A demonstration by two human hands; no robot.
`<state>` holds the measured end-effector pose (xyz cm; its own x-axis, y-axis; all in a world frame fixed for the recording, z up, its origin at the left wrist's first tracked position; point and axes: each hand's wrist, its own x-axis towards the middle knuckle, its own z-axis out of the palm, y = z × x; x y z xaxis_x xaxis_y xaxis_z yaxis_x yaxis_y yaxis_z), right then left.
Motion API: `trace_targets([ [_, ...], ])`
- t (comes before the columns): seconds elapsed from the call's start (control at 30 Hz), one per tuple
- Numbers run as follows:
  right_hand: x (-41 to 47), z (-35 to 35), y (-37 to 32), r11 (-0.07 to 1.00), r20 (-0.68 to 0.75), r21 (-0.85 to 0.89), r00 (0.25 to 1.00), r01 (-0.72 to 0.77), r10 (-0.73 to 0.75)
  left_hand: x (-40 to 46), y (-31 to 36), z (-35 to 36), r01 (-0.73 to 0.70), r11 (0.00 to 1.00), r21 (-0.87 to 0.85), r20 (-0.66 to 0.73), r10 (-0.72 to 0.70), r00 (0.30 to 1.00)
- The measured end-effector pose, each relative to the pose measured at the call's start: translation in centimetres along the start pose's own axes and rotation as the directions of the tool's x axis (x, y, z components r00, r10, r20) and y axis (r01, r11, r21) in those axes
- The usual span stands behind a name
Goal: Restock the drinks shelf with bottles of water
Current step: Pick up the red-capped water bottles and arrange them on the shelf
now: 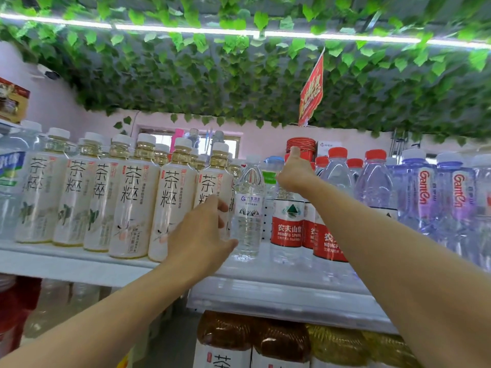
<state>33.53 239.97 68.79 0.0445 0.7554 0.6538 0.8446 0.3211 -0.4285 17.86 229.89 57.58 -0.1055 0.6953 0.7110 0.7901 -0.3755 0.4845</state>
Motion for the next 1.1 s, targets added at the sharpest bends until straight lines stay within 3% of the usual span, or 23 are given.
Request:
trace_targets([
  [0.2, 0.0, 0.0, 0.3, 0.998, 0.038, -0.066, 0.999, 0.020, -0.018, -0.2, 0.2, 0.4, -0.004, 1.000, -0.022, 0.012, 0.004, 1.000],
  [0.67, 0.3, 0.9, 0.8, 0.999, -0.031, -0.026, 0.999, 0.035, -0.035, -0.8, 0.1, 0.7, 0.011, 1.000, -0.009, 0.040, -0.010, 0.999],
  [0.93, -1.0, 0.9, 0.3, 0.994, -0.098, -0.101, 0.993, 0.049, -0.059, -1.1, 0.3, 0.4, 0.020, 1.000, -0.006, 0.063, -0.020, 0.998],
  [1.1, -4.3, -0.4, -0.5, 0.989, -0.110, -0.089, 0.986, 0.118, -0.128, -1.5, 0.8, 0.3, 0.012, 0.999, -0.034, 0.069, -0.009, 0.998],
])
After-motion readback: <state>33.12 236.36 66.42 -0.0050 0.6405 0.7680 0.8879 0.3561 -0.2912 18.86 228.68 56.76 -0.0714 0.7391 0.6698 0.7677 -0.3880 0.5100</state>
